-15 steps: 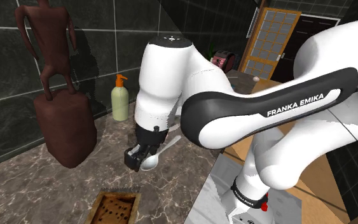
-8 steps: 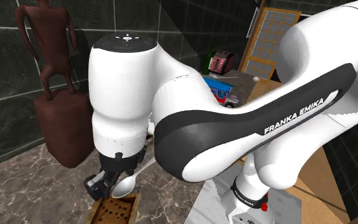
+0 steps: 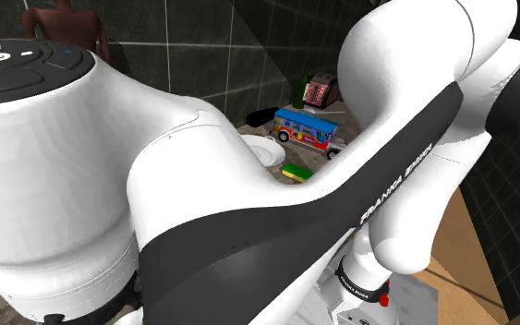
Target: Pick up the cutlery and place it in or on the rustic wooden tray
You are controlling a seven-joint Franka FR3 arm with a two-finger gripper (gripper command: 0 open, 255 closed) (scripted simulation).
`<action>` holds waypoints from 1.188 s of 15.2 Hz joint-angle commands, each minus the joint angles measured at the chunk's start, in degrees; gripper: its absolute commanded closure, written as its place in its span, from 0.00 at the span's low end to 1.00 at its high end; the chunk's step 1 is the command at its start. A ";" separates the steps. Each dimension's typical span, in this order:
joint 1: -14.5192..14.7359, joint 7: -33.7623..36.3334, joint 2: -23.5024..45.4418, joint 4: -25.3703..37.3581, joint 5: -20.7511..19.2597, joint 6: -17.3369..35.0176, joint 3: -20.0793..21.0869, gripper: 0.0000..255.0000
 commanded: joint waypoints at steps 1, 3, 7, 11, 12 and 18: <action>1.07 4.15 5.03 3.35 -4.56 -0.74 0.93 1.00; 1.44 4.78 5.65 2.33 -5.25 0.59 0.59 1.00; 1.84 6.23 7.14 0.48 -6.94 3.16 0.29 1.00; 2.33 7.87 8.86 -1.15 -8.93 5.62 -0.14 1.00; 2.48 8.31 9.32 -1.52 -9.47 6.21 -0.28 1.00; 2.97 9.65 10.76 -2.54 -11.15 7.94 -0.77 1.00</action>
